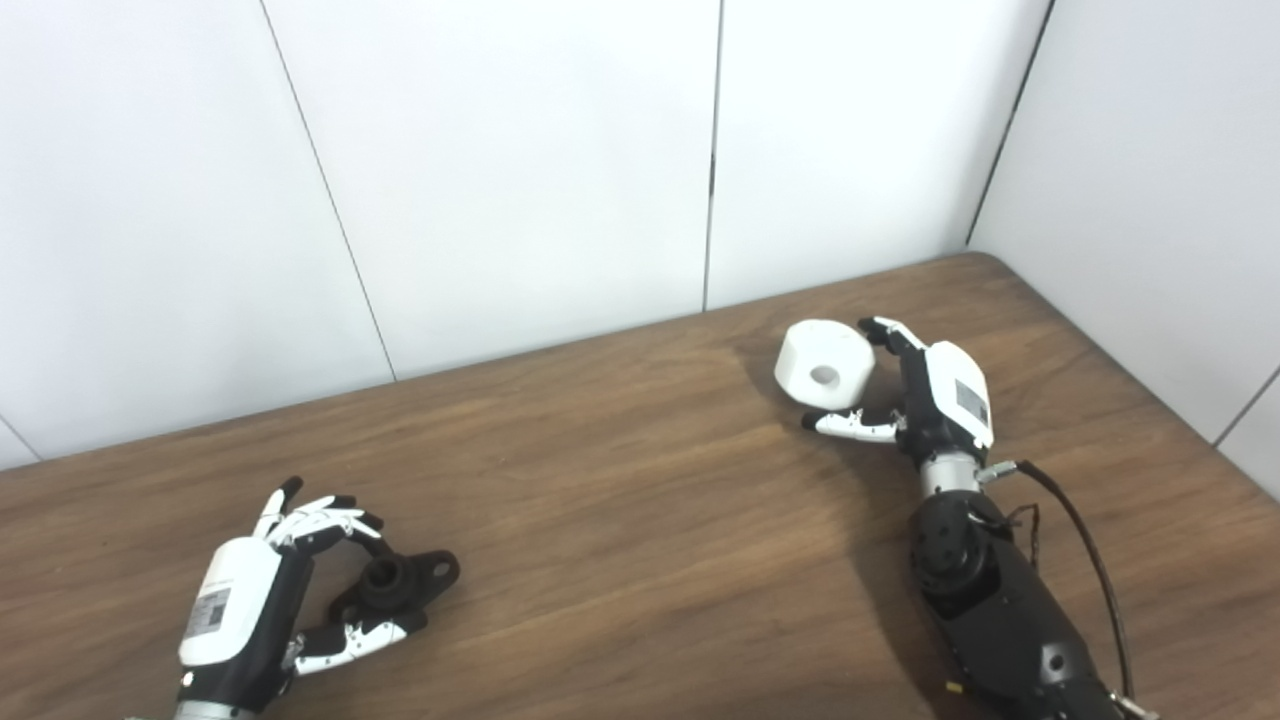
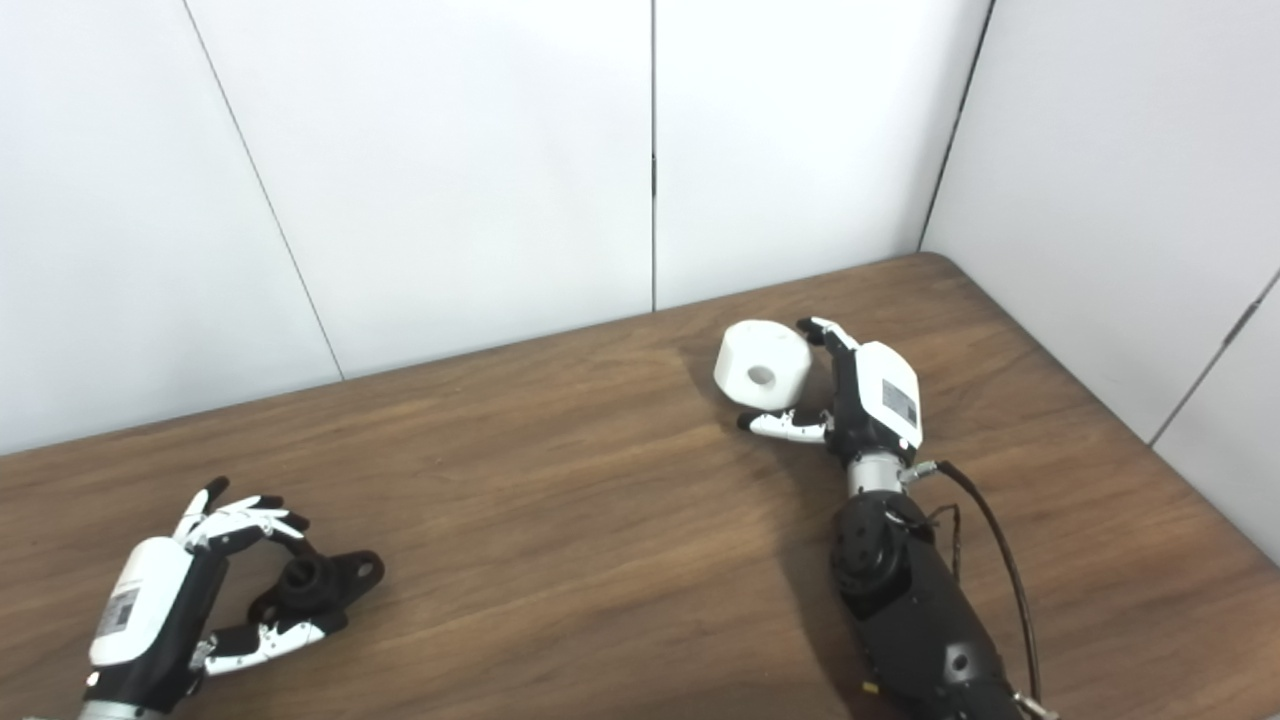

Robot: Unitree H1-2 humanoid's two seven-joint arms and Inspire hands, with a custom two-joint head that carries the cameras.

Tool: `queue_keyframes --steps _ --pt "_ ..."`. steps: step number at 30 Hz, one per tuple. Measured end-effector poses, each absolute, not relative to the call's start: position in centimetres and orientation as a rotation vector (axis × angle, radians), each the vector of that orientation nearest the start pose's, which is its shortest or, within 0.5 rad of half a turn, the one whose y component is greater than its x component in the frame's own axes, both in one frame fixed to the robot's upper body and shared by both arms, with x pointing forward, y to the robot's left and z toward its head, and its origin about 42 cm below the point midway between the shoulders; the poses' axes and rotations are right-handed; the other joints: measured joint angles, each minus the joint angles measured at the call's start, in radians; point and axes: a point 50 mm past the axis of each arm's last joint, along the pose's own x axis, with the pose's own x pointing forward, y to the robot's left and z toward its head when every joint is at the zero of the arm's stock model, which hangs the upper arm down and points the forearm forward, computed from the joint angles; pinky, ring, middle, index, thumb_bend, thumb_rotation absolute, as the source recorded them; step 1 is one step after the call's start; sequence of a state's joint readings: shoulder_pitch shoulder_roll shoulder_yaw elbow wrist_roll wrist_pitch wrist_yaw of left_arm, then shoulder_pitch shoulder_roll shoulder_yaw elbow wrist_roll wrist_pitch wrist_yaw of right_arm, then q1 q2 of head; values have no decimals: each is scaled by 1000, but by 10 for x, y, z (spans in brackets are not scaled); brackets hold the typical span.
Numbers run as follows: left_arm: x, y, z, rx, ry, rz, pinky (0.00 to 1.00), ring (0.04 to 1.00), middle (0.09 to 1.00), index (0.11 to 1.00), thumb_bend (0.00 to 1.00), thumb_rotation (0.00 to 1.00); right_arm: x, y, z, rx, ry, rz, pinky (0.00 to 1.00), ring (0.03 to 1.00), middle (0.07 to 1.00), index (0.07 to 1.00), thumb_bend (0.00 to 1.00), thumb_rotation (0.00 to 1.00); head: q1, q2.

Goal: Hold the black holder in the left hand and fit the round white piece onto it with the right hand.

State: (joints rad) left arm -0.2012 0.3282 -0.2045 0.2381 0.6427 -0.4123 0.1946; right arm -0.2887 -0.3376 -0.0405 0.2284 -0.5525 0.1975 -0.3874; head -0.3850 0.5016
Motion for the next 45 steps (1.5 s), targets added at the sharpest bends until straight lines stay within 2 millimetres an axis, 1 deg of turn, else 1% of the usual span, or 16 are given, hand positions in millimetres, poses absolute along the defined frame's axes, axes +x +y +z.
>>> queue_keyframes --steps 11,20,23,28,32,34,35,37,41,45 --pt "338 254 116 911 -454 -227 1000 816 686 483 520 41 372 -349 155 -861 -40 -492 760 850 830 815 908 267 0 2" --pt "338 254 116 916 -455 -228 1000 818 687 483 520 41 373 -349 153 -856 -55 -479 750 837 803 794 883 244 -9 -9" --pt "338 254 116 914 -457 -227 1000 818 687 483 520 41 374 -350 153 -856 -58 -475 764 843 802 790 876 237 -6 -9" --pt "337 254 116 914 -460 -225 1000 820 693 483 520 42 377 -354 152 -851 -43 -463 765 844 808 795 886 244 -3 -12" --pt "337 254 115 912 -461 -225 1000 820 692 483 520 42 381 -360 155 -859 -35 -455 775 841 807 802 898 241 -9 -23" --pt "338 254 115 909 -466 -222 1000 820 691 483 520 42 384 -360 157 -856 -45 -446 773 836 802 802 907 231 -9 -23" --pt "338 254 115 907 -468 -221 1000 820 691 483 520 42 386 -360 157 -855 -51 -439 770 836 801 802 909 230 -11 -35" --pt "338 254 115 904 -476 -216 1000 820 691 483 520 42 389 -359 157 -852 -56 -428 764 836 801 803 912 227 -9 -41" --pt "339 253 115 902 -483 -218 1000 821 694 483 520 43 390 -358 155 -846 -48 -413 774 841 803 806 908 215 -9 -43" --pt "339 253 115 902 -487 -219 1000 823 695 483 520 43 393 -358 151 -840 -36 -397 759 833 790 799 916 197 -2 -46"
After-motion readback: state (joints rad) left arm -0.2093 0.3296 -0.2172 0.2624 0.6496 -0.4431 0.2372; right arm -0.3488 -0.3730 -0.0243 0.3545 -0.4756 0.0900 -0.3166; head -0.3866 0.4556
